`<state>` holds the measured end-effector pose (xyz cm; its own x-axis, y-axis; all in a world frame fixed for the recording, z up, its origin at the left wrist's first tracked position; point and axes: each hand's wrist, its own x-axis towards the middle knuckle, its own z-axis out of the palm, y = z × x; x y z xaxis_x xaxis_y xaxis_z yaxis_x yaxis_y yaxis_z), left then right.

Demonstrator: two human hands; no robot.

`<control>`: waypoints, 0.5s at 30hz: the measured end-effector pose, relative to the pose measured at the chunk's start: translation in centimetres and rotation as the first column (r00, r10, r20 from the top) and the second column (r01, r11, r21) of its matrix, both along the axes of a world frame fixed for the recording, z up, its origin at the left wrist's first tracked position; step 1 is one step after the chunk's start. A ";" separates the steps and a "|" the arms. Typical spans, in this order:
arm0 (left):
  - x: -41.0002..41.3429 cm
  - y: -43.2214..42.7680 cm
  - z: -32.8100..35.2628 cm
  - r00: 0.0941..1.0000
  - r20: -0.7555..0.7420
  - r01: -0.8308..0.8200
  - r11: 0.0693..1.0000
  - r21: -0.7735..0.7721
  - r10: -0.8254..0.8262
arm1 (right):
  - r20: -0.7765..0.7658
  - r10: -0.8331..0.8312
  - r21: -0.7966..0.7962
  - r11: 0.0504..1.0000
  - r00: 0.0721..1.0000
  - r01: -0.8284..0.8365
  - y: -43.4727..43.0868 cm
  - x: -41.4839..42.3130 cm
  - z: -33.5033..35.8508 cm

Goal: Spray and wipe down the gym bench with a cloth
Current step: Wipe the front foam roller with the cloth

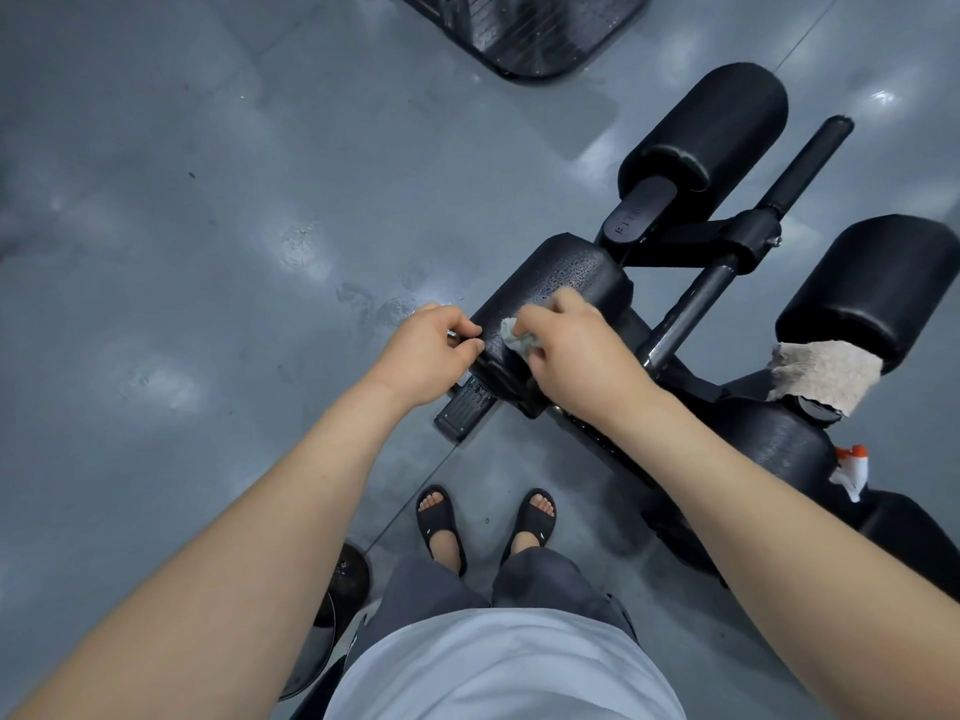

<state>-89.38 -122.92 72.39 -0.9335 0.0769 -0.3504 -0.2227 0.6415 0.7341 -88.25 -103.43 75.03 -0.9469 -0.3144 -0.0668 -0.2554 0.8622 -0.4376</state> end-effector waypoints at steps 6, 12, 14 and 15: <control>-0.1 0.1 0.2 1.000 -0.003 0.017 1.000 -0.004 -0.017 | 0.004 -0.207 0.071 0.976 0.978 0.206 1.4 -3.3 0.3; 0.0 0.2 0.0 1.000 0.000 0.006 1.000 0.002 -0.006 | 0.018 -0.175 0.056 0.983 0.984 0.173 1.2 -2.0 0.0; -0.1 0.3 0.1 1.000 0.001 0.012 1.000 0.007 -0.012 | 0.012 -0.163 0.047 0.986 0.987 0.162 1.8 -2.5 -0.1; -0.1 0.3 0.2 1.000 0.002 0.018 1.000 0.004 -0.018 | 0.007 -0.181 0.047 0.982 0.983 0.181 2.3 -3.0 -0.1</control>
<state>-89.45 -122.66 72.55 -0.9312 0.0947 -0.3520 -0.2131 0.6422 0.7364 -91.30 -101.18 74.96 -0.9870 -0.1343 -0.0882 -0.0886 0.9129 -0.3985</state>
